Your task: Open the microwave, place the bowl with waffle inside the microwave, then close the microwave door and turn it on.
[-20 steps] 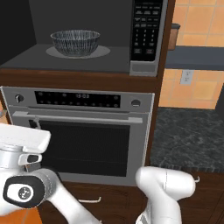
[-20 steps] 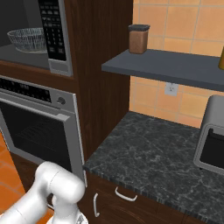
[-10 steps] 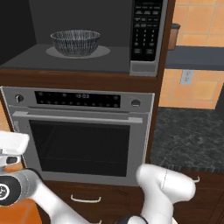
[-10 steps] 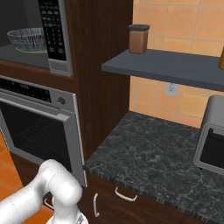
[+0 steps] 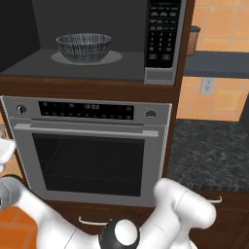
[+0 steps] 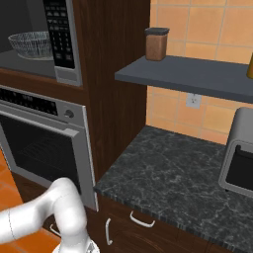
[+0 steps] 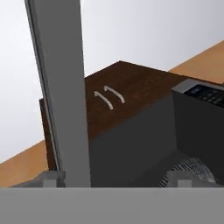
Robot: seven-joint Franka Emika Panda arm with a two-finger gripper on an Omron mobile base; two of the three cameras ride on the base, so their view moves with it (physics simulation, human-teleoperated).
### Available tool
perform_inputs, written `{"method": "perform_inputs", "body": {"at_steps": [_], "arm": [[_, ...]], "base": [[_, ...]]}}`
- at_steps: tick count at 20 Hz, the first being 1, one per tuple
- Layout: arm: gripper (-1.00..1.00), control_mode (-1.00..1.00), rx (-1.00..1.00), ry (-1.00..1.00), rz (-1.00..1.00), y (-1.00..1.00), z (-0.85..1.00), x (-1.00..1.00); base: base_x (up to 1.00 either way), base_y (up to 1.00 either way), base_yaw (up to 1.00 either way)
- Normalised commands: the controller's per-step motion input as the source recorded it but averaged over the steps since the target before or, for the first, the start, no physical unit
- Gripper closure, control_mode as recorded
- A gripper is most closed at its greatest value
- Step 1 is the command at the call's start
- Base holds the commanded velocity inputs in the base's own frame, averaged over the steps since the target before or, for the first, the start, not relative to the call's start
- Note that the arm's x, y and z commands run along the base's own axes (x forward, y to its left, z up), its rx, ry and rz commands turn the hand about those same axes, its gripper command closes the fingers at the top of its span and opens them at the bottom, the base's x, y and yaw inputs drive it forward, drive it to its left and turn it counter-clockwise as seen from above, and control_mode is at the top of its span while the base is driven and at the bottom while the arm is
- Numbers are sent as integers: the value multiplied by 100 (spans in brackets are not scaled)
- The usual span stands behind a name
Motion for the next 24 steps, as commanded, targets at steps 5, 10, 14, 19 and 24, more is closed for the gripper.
{"method": "perform_inputs", "body": {"at_steps": [5, 10, 14, 19, 24], "arm": [[-100, -100, 33, -18, -17, -36, 50, -3], [-100, -100, 40, -16, -13, -88, 15, -12], [-100, -100, 45, -14, -1, -100, 2, -16], [-100, -100, 46, -17, 0, -100, 0, -27], [-100, -100, 36, -20, -4, -100, -6, -42]], "base": [[0, 0, 0], [0, 0, 0], [0, 0, 0], [0, 0, 0], [0, 0, 0]]}}
